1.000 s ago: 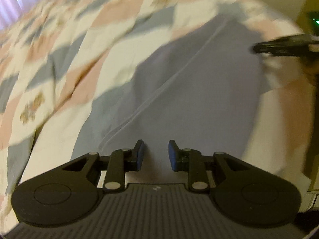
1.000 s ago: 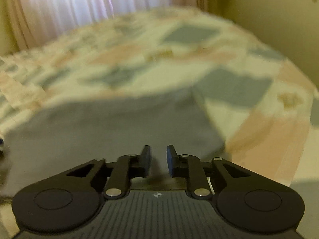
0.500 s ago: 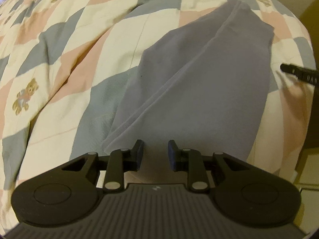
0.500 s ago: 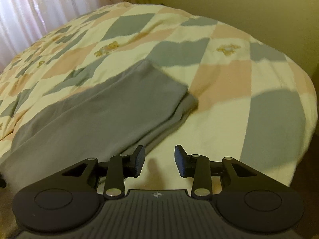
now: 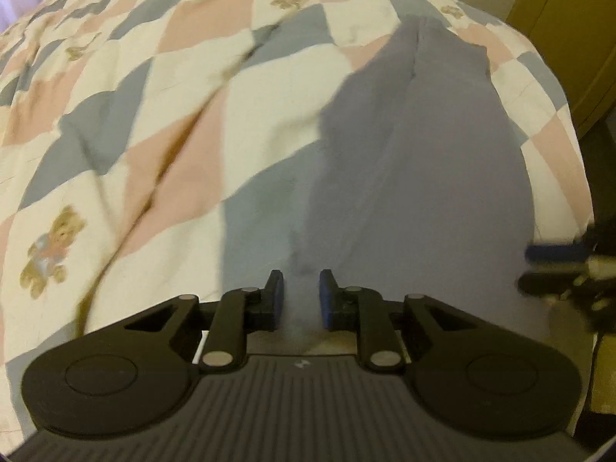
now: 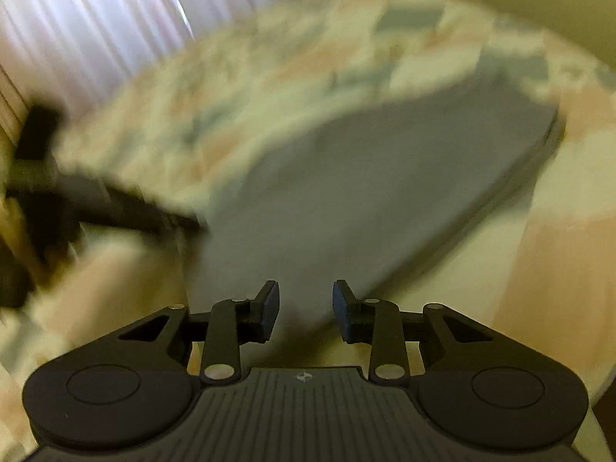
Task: Fold clothes
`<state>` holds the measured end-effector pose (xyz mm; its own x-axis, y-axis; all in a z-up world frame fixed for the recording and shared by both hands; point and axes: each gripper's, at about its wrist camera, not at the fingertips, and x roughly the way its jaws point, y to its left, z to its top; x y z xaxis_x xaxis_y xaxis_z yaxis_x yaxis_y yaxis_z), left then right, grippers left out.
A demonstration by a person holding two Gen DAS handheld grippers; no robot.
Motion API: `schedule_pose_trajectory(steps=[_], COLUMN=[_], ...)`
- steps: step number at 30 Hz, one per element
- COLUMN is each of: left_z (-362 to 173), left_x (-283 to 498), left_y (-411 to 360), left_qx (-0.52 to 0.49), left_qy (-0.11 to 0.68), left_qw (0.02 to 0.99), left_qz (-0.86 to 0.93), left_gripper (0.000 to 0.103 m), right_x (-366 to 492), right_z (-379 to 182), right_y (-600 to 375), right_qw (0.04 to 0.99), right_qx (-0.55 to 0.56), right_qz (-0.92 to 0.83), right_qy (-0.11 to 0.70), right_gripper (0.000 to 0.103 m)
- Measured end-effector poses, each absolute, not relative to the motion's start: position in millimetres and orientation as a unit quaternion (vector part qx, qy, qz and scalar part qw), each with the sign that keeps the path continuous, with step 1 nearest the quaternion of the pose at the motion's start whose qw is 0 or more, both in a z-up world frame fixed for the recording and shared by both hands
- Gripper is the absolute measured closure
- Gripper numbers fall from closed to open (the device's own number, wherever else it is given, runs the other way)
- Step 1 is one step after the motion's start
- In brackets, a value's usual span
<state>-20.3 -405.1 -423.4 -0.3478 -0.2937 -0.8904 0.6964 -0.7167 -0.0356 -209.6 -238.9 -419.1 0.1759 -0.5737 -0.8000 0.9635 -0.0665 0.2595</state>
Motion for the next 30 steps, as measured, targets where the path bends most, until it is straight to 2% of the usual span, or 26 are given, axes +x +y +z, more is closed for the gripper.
schedule_pose_trajectory(steps=[2, 4, 6, 9, 10, 13, 18, 19, 20, 21, 24, 30], left_z=[-419.2, -411.7, -407.4, -416.6, -425.0, -458.3, -497.5, -500.6, -502.8, -502.1, -486.0, -408.9], left_x=[-9.7, -8.7, -11.0, -15.0, -15.3, -13.4, -10.1, -10.5, -11.0, -10.8, -14.2, -50.5], left_y=[-405.4, -390.4, -361.5, -315.6, -304.4, -285.2, -281.6, -283.1, -284.1, -284.4, -288.2, -314.3], left_qx=[0.494, 0.512, 0.515, 0.514, 0.513, 0.509, 0.474, 0.472, 0.472, 0.471, 0.479, 0.525], left_qy=[0.174, 0.076, -0.041, -0.207, -0.255, -0.387, -0.530, -0.541, -0.551, -0.558, -0.545, -0.409], left_qw=[0.316, 0.304, 0.246, 0.145, 0.118, 0.062, 0.023, 0.013, 0.003, -0.005, -0.018, -0.001], left_qz=[-0.791, -0.800, -0.820, -0.820, -0.811, -0.766, -0.703, -0.695, -0.689, -0.684, -0.688, -0.747], left_gripper=[0.087, 0.086, 0.084, 0.069, 0.065, 0.065, 0.067, 0.074, 0.085, 0.085, 0.088, 0.089], right_x=[-195.0, -179.9, -156.9, -113.5, -98.5, -63.6, -42.9, -42.7, -43.0, -44.7, -56.8, -134.3], right_z=[-423.0, -414.2, -406.3, -406.6, -412.1, -441.0, -478.4, -481.3, -482.8, -482.5, -472.2, -409.9], right_y=[-230.4, -216.9, -203.2, -185.5, -181.7, -179.1, -184.8, -185.9, -186.9, -187.8, -193.0, -221.2], right_qw=[0.624, 0.621, 0.627, 0.643, 0.643, 0.632, 0.597, 0.593, 0.593, 0.598, 0.624, 0.723], right_qx=[0.407, 0.367, 0.316, 0.219, 0.182, 0.085, -0.024, -0.036, -0.043, -0.042, -0.008, 0.185], right_qz=[-0.618, -0.639, -0.646, -0.639, -0.634, -0.606, -0.588, -0.590, -0.587, -0.581, -0.567, -0.515], right_qy=[0.251, 0.268, 0.298, 0.361, 0.389, 0.475, 0.545, 0.548, 0.550, 0.550, 0.537, 0.423], right_gripper=[0.071, 0.065, 0.058, 0.045, 0.045, 0.045, 0.049, 0.050, 0.057, 0.067, 0.088, 0.089])
